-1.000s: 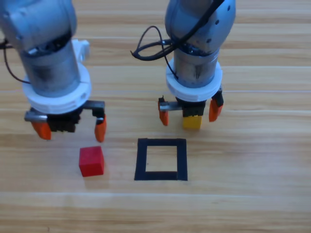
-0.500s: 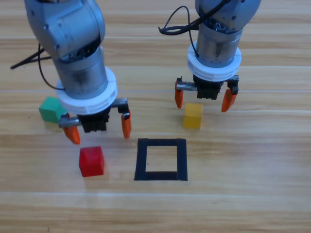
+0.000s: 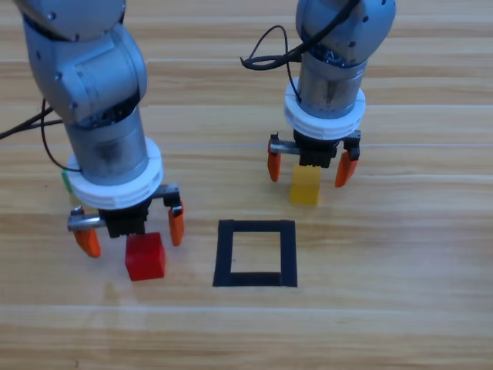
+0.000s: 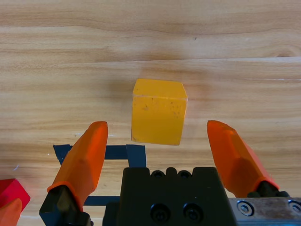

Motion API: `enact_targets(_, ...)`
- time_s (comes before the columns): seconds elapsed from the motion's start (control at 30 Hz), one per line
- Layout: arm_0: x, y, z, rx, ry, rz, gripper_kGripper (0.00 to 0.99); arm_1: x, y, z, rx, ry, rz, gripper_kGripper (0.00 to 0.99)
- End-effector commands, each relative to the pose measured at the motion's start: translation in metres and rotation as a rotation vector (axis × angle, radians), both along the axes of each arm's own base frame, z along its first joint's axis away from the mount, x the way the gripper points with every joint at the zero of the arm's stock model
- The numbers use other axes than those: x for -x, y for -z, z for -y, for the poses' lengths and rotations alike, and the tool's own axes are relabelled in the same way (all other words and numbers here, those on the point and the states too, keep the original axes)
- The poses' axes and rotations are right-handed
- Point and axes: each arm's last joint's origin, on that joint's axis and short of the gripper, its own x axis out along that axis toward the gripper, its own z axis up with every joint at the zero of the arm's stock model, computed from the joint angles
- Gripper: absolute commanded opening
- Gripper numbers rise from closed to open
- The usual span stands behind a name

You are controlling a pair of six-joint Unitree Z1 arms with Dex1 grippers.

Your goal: Stack the blocks in the rectangular block: red at the bottom, yellow in the middle, green on top

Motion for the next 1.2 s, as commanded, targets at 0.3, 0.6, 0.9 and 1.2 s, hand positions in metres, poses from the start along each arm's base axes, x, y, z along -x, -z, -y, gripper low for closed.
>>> enact_targets(0.3, -0.003, 0.026, -0.004, -0.016, -0.017, -0.035, 0.931, -0.019, 0.05, 0.004, 0.04, 0.029, -0.064, 0.723)
enact_targets(0.6, -0.001, 0.041, -0.003, -0.005, 0.082, -0.082, 0.914, -0.02, 0.055, 0.003, 0.047, 0.009, -0.068, 0.146)
enact_targets(0.9, 0.0, 0.039, -0.002, 0.011, 0.12, -0.072, 0.902, -0.013, 0.016, 0.013, 0.077, 0.022, -0.027, 0.025)
enact_targets(1.2, -0.008, 0.04, 0.003, 0.023, 0.127, -0.052, 0.612, 0.005, -0.053, 0.032, 0.072, 0.027, 0.034, 0.0)
